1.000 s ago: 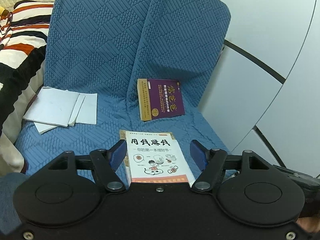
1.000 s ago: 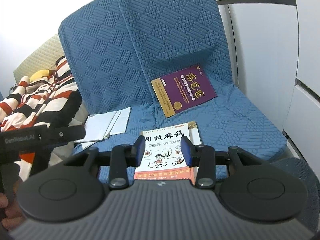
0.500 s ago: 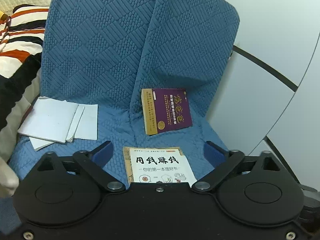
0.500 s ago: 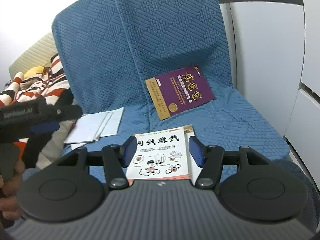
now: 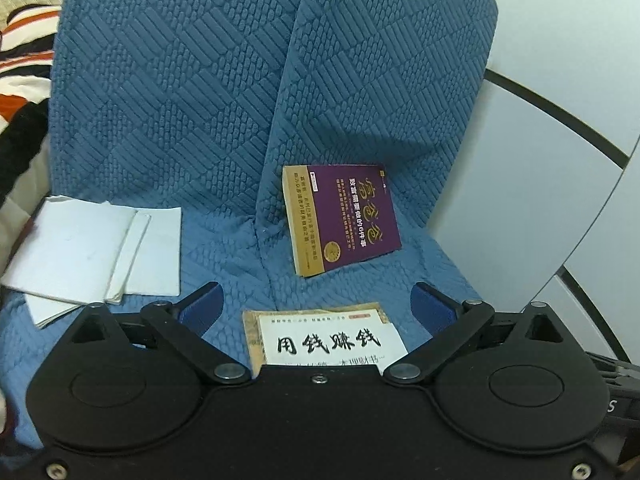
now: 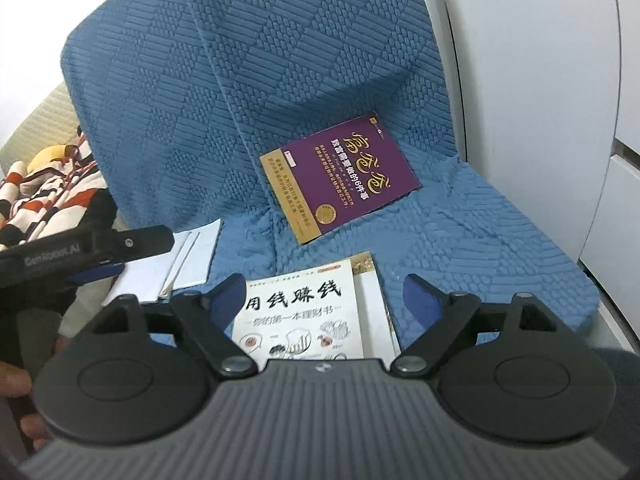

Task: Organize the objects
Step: 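Move both open grippers toward the purple-and-gold book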

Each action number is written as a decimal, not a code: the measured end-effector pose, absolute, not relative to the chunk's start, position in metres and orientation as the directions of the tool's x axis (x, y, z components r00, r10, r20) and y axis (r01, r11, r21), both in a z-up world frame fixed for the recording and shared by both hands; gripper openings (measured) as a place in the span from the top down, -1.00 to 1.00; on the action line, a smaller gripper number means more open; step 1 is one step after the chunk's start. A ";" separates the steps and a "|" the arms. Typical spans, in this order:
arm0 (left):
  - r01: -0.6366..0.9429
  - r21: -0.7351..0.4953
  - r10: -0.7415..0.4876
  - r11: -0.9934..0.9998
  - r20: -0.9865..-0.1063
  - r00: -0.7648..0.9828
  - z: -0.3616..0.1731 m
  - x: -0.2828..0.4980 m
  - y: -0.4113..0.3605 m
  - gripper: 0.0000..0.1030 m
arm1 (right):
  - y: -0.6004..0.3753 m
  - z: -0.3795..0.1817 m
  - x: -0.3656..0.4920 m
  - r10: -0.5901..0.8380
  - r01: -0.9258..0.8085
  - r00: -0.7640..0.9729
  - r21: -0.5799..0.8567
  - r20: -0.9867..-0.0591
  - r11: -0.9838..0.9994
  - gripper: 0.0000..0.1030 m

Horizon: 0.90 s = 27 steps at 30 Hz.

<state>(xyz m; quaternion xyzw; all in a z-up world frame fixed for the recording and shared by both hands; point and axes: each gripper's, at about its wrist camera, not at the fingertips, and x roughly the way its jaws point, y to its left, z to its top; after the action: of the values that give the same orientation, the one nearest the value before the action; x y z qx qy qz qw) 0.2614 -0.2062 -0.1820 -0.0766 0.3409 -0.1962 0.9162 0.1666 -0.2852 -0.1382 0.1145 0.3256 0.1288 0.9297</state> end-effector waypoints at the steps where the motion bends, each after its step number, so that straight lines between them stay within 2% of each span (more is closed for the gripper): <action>1: 0.310 -0.284 -0.420 0.907 -0.598 0.682 -0.185 0.268 -0.208 -0.94 | -0.285 -0.140 0.172 0.309 -0.158 0.753 0.297 -0.581 0.942 -0.69; 18: 0.291 -0.392 -0.486 0.873 -0.642 0.593 -0.217 0.380 -0.232 -0.90 | -0.279 -0.172 0.261 0.317 -0.173 0.690 0.277 -0.651 0.945 -0.69; 27: 0.241 -0.441 -0.498 0.865 -0.686 0.530 -0.240 0.439 -0.239 -0.76 | -0.272 -0.188 0.304 0.338 -0.177 0.678 0.301 -0.653 0.937 -0.69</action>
<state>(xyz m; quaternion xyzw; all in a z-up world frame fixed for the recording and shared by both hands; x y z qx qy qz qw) 0.4394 -0.2394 -0.2396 -0.1476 0.4347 -0.2142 0.8622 0.3043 -0.2725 -0.1884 0.1068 0.3756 0.1416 0.9097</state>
